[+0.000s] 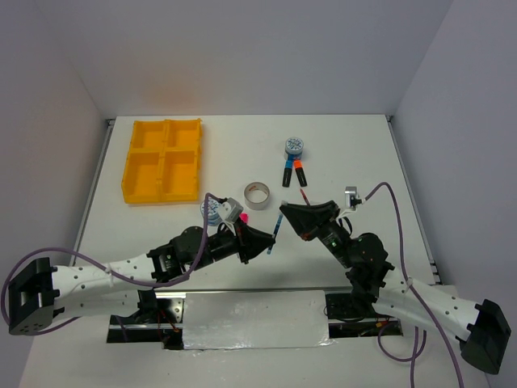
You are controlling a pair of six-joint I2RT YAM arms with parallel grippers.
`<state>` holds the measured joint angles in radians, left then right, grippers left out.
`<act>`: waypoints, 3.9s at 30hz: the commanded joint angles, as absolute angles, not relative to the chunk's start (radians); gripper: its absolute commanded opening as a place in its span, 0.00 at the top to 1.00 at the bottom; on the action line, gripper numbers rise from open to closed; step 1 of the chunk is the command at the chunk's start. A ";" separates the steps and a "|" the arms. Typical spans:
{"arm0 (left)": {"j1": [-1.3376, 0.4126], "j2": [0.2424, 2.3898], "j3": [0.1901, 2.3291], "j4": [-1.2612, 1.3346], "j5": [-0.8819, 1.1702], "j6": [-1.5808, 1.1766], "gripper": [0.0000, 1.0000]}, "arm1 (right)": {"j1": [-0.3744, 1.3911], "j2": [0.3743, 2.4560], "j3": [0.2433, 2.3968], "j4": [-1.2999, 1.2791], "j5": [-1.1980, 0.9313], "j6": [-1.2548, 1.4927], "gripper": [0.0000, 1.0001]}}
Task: Sort the stationery into containers
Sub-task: Close the pen cap on the pen.
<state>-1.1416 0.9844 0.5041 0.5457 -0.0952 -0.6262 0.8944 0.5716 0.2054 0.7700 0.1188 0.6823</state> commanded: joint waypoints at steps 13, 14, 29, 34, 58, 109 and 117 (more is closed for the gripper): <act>-1.137 0.937 0.575 0.660 -0.173 -0.557 1.00 | 0.914 0.629 0.232 0.776 0.005 0.680 0.99; -1.137 0.936 0.578 0.660 -0.176 -0.557 1.00 | 0.916 0.632 0.232 0.778 0.005 0.678 0.99; -1.138 0.910 0.561 0.735 -0.235 -0.541 1.00 | 0.940 0.600 0.238 0.703 0.057 0.638 0.99; -1.137 0.926 0.548 0.795 -0.241 -0.557 1.00 | 0.950 0.623 0.247 0.727 0.049 0.630 0.98; -1.138 0.939 0.557 0.813 -0.219 -0.475 1.00 | 0.999 0.667 0.276 0.684 0.114 0.611 1.00; -1.138 0.980 0.546 0.724 -0.117 -0.509 0.45 | 0.999 0.661 0.367 0.713 0.006 0.564 1.00; -1.138 0.993 0.542 0.765 -0.104 -0.508 0.70 | 0.999 0.672 0.373 0.706 -0.025 0.574 1.00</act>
<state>-1.1393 1.0119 0.5308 0.6865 -0.1139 -0.5293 0.9905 0.6712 0.3531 0.6632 -0.0017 0.5655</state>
